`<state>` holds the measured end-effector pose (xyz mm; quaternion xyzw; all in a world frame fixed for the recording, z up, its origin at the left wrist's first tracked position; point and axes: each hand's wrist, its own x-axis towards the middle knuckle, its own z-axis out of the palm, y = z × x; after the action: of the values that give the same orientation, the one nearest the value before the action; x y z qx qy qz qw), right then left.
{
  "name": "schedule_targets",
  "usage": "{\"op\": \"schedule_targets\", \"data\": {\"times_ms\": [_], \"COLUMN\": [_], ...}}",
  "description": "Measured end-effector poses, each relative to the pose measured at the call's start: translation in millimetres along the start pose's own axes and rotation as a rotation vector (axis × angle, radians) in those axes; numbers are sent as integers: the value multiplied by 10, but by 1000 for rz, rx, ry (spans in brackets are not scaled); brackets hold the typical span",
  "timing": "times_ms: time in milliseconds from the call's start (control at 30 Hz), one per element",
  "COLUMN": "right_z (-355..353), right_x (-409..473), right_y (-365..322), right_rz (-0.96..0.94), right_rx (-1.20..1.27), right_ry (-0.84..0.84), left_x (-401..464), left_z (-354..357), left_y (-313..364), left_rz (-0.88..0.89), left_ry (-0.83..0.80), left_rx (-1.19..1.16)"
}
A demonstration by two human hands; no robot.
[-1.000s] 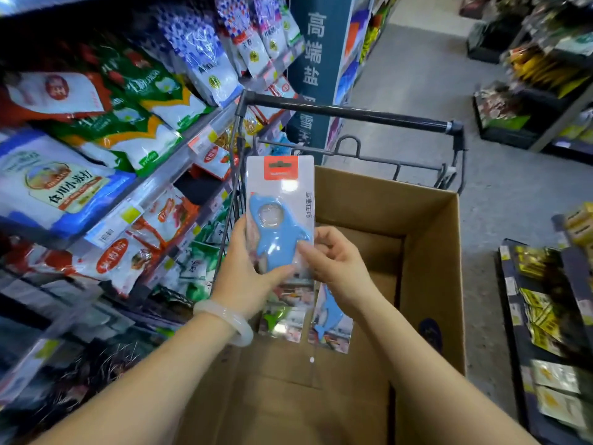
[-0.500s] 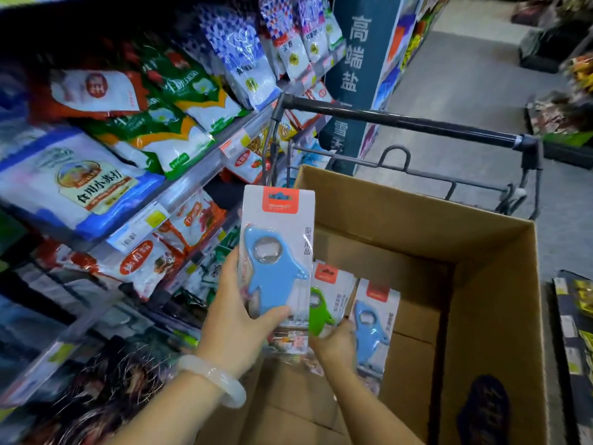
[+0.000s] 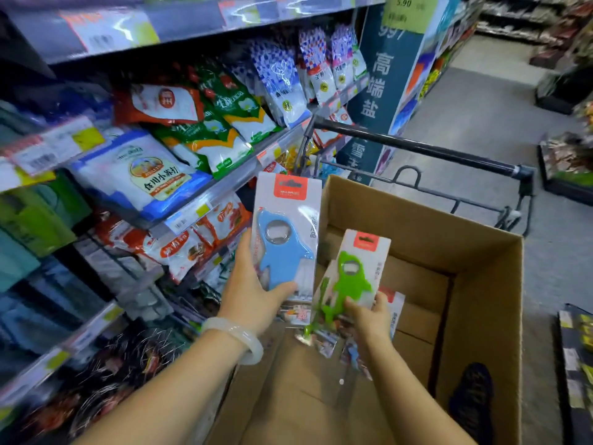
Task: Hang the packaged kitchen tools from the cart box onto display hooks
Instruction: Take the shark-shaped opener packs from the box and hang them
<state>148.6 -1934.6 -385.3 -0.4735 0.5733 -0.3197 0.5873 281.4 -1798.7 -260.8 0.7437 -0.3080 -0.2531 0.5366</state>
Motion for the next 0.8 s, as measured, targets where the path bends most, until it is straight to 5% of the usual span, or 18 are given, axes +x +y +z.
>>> {"op": "schedule_targets", "data": {"times_ms": [167,400,800], "right_z": [-30,264,1362], "right_x": [-689,-2179,-5561], "right_y": [-765,-1098,-390], "right_rz": [-312,-616,-608], "right_rx": [186,55,101], "right_ry": [-177,-539,-1231], "left_x": [-411,-1528,-4806], "left_z": [-355,-1332,-3537], "left_y": [184,316,-18], "left_rz": [79,151,45], "left_ry": [82,301,926], "left_rx": [-36,-48,52]}}
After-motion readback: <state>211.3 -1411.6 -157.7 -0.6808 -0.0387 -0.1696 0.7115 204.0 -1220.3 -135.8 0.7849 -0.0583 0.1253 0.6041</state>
